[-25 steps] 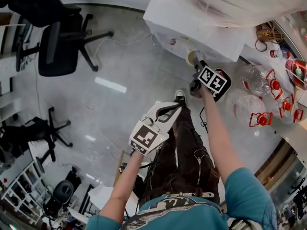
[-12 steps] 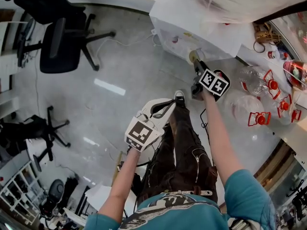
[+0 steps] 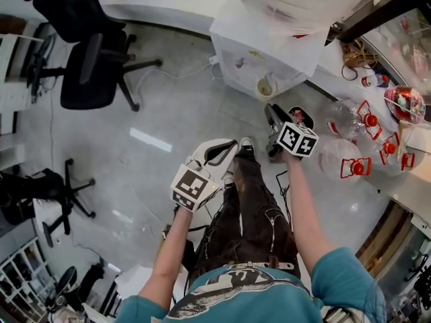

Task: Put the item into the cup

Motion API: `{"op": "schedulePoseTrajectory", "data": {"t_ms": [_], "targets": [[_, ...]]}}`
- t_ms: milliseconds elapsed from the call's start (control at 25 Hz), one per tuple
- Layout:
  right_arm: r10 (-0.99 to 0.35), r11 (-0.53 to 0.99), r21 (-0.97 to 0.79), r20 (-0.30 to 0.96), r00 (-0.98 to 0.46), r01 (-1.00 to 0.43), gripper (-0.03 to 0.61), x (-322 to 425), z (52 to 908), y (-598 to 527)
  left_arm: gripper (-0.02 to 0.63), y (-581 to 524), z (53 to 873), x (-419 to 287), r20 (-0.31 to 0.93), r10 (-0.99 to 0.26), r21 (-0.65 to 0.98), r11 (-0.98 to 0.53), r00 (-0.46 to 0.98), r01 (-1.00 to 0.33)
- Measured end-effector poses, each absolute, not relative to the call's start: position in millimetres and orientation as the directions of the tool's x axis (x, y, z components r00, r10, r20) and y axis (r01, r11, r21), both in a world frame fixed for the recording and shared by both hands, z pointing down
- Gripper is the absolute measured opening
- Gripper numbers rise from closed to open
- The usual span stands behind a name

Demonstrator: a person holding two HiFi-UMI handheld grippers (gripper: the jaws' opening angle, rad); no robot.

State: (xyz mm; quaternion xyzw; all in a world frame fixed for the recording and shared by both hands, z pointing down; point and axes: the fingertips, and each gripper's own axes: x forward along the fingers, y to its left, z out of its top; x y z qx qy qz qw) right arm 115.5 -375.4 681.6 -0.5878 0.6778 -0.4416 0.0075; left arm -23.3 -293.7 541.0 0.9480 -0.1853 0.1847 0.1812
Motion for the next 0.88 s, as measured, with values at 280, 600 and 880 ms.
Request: {"op": "schedulePoseTrajectory", "data": {"t_ms": [280, 600, 880], "targets": [[-0.814, 0.021, -0.598, 0.456, -0.361, -0.801, 0.117, 100, 615, -328, 0.002, -272, 513, -34, 0.402, -0.313, 0.253, -0.865, 0.861, -0.433], [-0.823, 0.167, -0.518, 0.396, -0.408, -0.839, 0.112, 88, 540, -279, 0.000, -236, 481, -50, 0.380, -0.340, 0.239, -0.862, 0.860, -0.446], [-0.823, 0.267, -0.479, 0.338, -0.457, -0.836, 0.103, 57, 484, -235, 0.000, -198, 463, -65, 0.373, -0.346, 0.226, -0.866, 0.861, -0.446]]}}
